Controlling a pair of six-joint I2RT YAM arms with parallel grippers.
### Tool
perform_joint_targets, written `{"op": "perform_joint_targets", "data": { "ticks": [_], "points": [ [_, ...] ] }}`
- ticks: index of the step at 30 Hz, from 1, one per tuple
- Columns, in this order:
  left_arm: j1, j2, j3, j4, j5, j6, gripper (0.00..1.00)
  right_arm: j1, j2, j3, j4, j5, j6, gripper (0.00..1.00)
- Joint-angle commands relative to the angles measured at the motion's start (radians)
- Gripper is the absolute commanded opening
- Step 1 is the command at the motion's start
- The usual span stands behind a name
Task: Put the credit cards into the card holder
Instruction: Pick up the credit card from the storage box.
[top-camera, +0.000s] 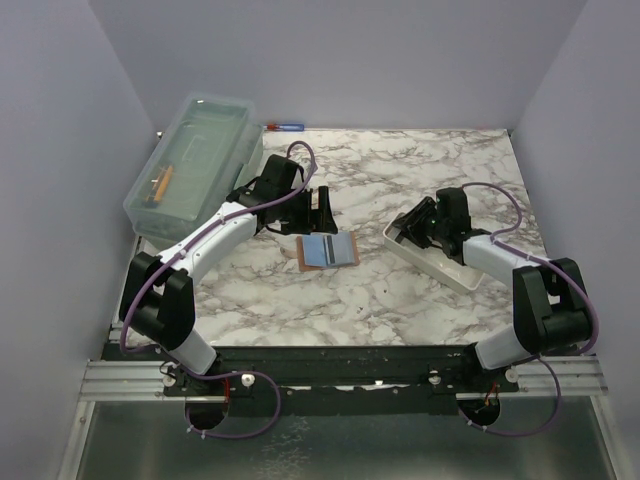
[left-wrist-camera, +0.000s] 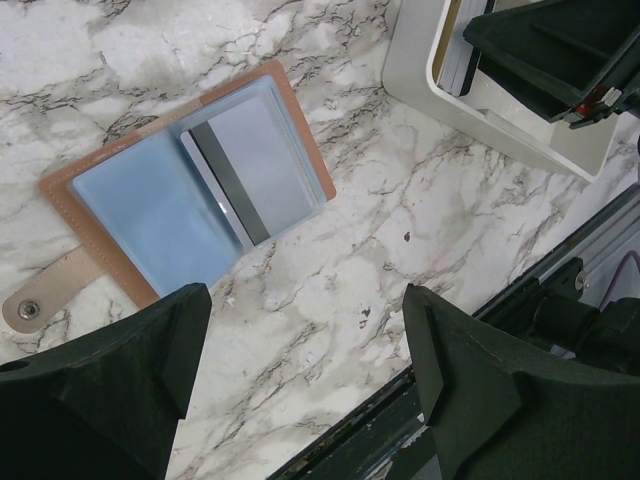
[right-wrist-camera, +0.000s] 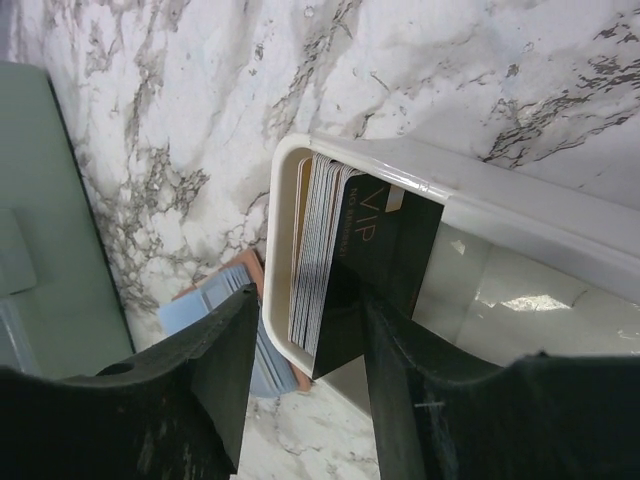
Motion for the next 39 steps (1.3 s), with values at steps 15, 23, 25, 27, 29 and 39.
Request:
{"op": "perform_joint_targets", "data": {
  "ticks": [15, 23, 25, 27, 29, 39],
  "points": [
    [-0.003, -0.006, -0.014, 0.019, 0.029, 0.007, 0.84, -0.003, -0.011, 0.003, 0.016, -0.024, 0.023, 0.12],
    [-0.004, 0.003, -0.013, 0.020, 0.022, 0.007, 0.84, -0.003, -0.065, 0.021, -0.092, 0.001, 0.002, 0.00],
    [-0.002, 0.006, -0.013, 0.019, 0.013, 0.005, 0.84, -0.003, -0.079, 0.027, -0.127, 0.007, -0.008, 0.00],
    [0.001, 0.010, -0.014, 0.019, 0.003, 0.000, 0.84, -0.003, -0.098, 0.033, -0.156, 0.009, -0.028, 0.00],
    [0.005, 0.014, -0.015, 0.018, -0.013, -0.007, 0.84, -0.003, -0.120, 0.037, -0.181, 0.006, -0.065, 0.00],
    [0.032, 0.105, -0.035, -0.040, -0.092, -0.019, 0.85, 0.009, -0.065, 0.240, -0.266, -0.239, -0.462, 0.00]
  ]
}}
